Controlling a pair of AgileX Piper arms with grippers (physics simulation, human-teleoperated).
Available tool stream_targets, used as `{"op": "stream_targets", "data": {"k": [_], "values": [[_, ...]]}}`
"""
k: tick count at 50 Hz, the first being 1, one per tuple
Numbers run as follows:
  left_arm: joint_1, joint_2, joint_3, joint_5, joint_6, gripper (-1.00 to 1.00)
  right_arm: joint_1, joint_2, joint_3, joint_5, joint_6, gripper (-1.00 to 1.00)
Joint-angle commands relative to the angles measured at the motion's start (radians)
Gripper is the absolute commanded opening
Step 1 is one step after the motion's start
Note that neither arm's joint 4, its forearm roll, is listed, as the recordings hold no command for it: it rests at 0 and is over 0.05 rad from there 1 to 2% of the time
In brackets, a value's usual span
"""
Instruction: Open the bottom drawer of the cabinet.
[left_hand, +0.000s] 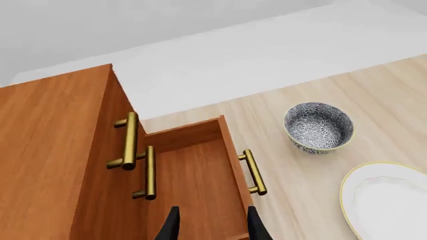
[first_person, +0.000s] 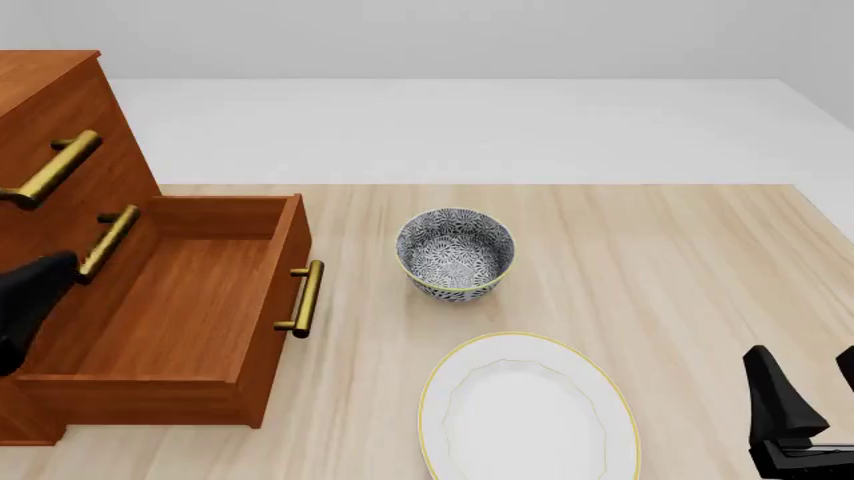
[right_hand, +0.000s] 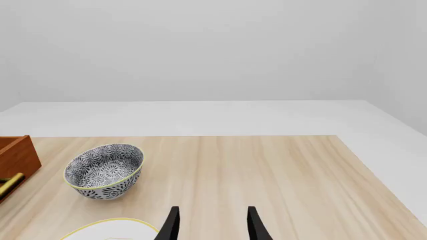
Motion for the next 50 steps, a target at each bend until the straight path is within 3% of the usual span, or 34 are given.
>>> {"op": "stream_targets", "data": {"k": [1,4,8,26,41,42,50], "values": [[0.016,-0.166,-0.069,0.115,-0.008,1.00,0.000,0.000,0.000,0.000,0.000,1.00],[0.017,-0.178,-0.081,0.130,-0.008,1.00,0.000,0.000,0.000,0.000,0.000,1.00],[0.031,-0.234,-0.163,0.208,-0.006,1.00,0.000,0.000,0.000,0.000,0.000,1.00],[0.080,-0.416,-0.295,0.384,0.000,1.00,0.000,0.000,0.000,0.000,0.000,1.00],[0.111,-0.426,-0.456,0.497,-0.026,1.00,0.000,0.000,0.000,0.000,0.000,1.00],[0.115,-0.426,-0.502,0.519,-0.028,1.00,0.000,0.000,0.000,0.000,0.000,1.00],[0.132,-0.426,-0.553,0.565,-0.040,1.00,0.000,0.000,0.000,0.000,0.000,1.00]]}}
